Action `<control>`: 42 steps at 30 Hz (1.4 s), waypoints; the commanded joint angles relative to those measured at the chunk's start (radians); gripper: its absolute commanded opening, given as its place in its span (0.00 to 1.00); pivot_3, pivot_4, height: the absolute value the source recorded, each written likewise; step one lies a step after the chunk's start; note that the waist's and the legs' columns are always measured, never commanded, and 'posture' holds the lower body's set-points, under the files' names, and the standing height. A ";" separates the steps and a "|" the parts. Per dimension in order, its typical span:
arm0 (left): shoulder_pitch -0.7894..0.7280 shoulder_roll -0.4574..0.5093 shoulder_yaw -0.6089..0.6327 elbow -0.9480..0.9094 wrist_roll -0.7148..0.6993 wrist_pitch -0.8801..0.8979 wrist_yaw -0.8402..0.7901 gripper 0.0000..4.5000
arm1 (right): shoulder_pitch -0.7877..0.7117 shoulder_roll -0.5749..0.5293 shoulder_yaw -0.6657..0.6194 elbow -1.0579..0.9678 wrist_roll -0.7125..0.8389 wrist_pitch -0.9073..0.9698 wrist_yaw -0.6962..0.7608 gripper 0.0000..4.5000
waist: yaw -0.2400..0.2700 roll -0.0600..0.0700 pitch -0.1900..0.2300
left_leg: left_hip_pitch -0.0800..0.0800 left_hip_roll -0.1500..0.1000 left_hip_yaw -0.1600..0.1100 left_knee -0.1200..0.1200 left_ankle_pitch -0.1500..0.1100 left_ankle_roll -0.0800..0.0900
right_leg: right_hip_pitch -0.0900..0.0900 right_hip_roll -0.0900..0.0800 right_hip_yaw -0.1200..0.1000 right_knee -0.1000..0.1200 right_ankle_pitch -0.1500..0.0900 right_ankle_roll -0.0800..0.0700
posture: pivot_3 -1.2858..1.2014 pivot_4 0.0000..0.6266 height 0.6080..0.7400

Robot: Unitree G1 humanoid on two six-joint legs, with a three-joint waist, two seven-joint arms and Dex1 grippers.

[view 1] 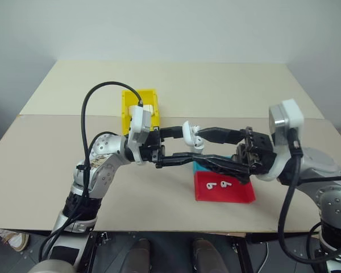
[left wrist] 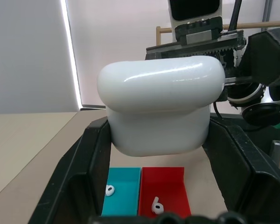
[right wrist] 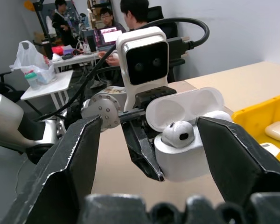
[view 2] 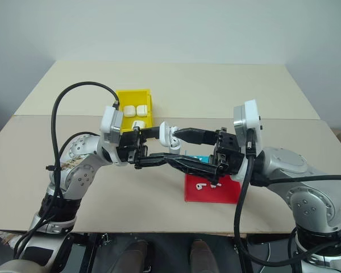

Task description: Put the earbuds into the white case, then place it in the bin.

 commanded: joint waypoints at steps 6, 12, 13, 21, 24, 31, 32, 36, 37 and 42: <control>-0.001 -0.011 0.008 -0.023 -0.009 -0.012 -0.013 0.61 | 0.016 -0.049 -0.065 -0.009 0.086 -0.004 0.031 0.68 | -0.001 0.000 0.000 | 0.000 0.000 0.000 0.000 0.000 0.000 | 0.000 0.000 0.000 0.000 0.000 0.000 | 0.52 0.24 1.00; -0.005 -0.023 -0.019 0.001 0.043 -0.022 -0.001 0.61 | -0.049 -0.114 -0.056 0.007 0.040 -0.010 0.016 0.21 | -0.001 0.000 0.000 | 0.000 0.000 0.000 0.000 0.000 0.000 | 0.000 0.000 0.000 0.000 0.000 0.000 | 0.52 0.24 1.00; -0.005 -0.026 -0.023 0.003 0.049 -0.025 -0.001 0.61 | -0.064 -0.126 -0.050 0.010 0.019 -0.011 0.012 0.12 | 0.000 0.000 0.000 | 0.000 0.000 0.000 0.000 0.000 0.000 | 0.000 0.000 0.000 0.000 0.000 0.000 | 0.52 0.24 1.00; -0.023 -0.050 -0.072 0.061 0.147 -0.075 0.004 0.61 | -0.425 -0.242 0.190 0.057 -0.152 0.103 0.061 0.01 | -0.003 0.001 0.000 | 0.000 0.001 0.001 0.000 0.000 0.000 | -0.001 0.001 0.000 0.000 0.000 0.000 | 0.52 0.24 1.00; -0.035 -0.059 -0.082 0.079 0.176 -0.086 0.015 0.61 | -0.520 -0.241 0.293 0.064 -0.227 0.137 0.095 0.01 | -0.001 0.001 0.000 | -0.001 0.001 0.001 0.000 0.000 0.000 | -0.002 0.000 0.000 0.000 0.000 0.000 | 0.52 0.24 1.00; -0.031 -0.048 -0.044 0.065 0.186 -0.099 0.043 0.61 | -0.555 -0.266 0.445 0.100 -0.444 0.099 0.195 0.01 | 0.003 0.001 0.000 | -0.002 0.000 0.001 0.001 0.000 0.000 | -0.002 -0.001 -0.001 -0.001 0.000 0.000 | 0.52 0.24 1.00; -0.027 -0.045 -0.038 0.059 0.184 -0.098 0.047 0.61 | -0.550 -0.268 0.442 0.106 -0.457 0.095 0.206 0.01 | 0.002 0.001 0.000 | -0.002 0.000 0.001 0.001 0.000 0.000 | -0.003 -0.001 -0.001 0.000 0.000 0.000 | 0.52 0.24 1.00; 0.009 -0.026 -0.012 0.013 0.174 -0.087 0.075 0.61 | -0.507 -0.294 0.397 0.121 -0.485 0.077 0.250 0.01 | 0.002 0.001 0.000 | -0.002 0.000 0.000 0.001 0.000 0.000 | -0.002 0.000 -0.001 0.000 0.000 0.000 | 0.52 0.24 1.00; 0.024 -0.021 0.000 -0.005 0.173 -0.085 0.091 0.61 | -0.493 -0.301 0.381 0.127 -0.490 0.075 0.254 0.01 | 0.002 0.001 0.000 | -0.002 0.000 0.000 0.001 0.000 0.000 | -0.002 -0.001 -0.001 0.000 0.000 0.000 | 0.52 0.24 1.00; 0.059 -0.021 0.064 -0.059 0.188 -0.069 0.213 0.61 | -0.410 -0.235 0.219 0.159 -0.441 0.060 0.196 0.01 | 0.003 0.001 0.000 | -0.002 0.001 0.000 0.001 0.000 0.000 | -0.002 -0.001 -0.001 0.000 0.000 0.000 | 0.52 0.24 1.00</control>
